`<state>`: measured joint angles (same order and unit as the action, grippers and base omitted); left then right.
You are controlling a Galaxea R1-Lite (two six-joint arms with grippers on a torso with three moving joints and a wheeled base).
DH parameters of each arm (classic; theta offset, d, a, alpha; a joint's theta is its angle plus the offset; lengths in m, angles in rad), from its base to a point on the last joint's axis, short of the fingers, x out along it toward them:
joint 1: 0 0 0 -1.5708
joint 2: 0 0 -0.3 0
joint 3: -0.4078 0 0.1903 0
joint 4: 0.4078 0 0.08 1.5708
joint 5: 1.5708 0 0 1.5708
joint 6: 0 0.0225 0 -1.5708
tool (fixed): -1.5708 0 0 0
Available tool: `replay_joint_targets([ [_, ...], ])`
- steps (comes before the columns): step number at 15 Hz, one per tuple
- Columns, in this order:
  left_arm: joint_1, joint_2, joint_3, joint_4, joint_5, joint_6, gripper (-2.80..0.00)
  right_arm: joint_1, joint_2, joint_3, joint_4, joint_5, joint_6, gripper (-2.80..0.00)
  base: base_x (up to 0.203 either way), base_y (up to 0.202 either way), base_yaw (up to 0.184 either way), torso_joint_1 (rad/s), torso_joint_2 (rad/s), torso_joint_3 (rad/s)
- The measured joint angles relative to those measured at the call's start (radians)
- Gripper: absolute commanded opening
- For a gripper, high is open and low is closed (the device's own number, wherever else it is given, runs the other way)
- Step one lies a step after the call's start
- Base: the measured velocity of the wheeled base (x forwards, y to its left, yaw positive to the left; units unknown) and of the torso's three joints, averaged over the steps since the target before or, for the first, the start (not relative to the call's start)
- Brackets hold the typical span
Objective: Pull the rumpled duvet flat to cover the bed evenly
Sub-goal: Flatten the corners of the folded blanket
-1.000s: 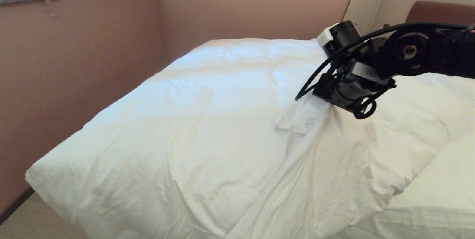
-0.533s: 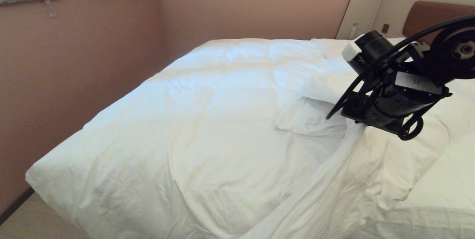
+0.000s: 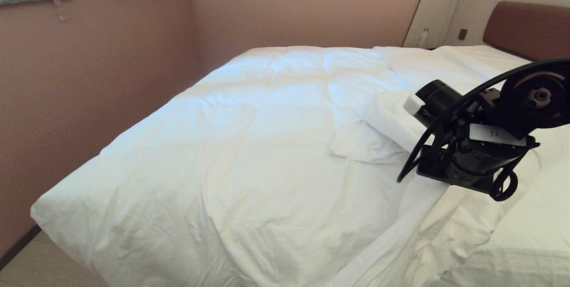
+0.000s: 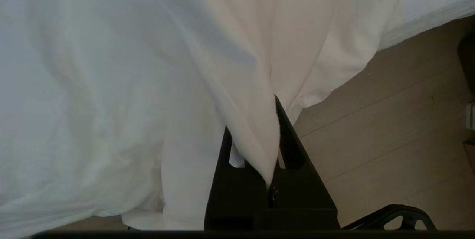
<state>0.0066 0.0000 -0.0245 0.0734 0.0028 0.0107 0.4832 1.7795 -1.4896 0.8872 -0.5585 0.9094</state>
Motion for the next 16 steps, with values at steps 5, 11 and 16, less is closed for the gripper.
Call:
replay_joint_targets([
  [5, 0.000, 0.000, 0.000, 0.000, 0.001, 0.000, -2.80, 0.017, 0.032, 0.001, -0.067, 0.001, -0.003, 0.00, 0.000, 0.000, 0.000, 0.000, 0.00, 0.000],
  [11, 0.000, 0.000, 0.000, 0.000, 0.001, 0.000, -2.80, 0.070, 0.031, -0.046, -0.081, 0.002, -0.010, 0.00, 0.000, 0.000, 0.000, 0.000, 0.00, 0.000],
  [16, 0.000, 0.000, 0.000, 0.000, 0.000, 0.000, -2.80, 0.160, 0.036, -0.230, -0.086, 0.001, -0.032, 0.00, 0.000, 0.000, 0.000, 0.000, 0.00, 0.000],
])
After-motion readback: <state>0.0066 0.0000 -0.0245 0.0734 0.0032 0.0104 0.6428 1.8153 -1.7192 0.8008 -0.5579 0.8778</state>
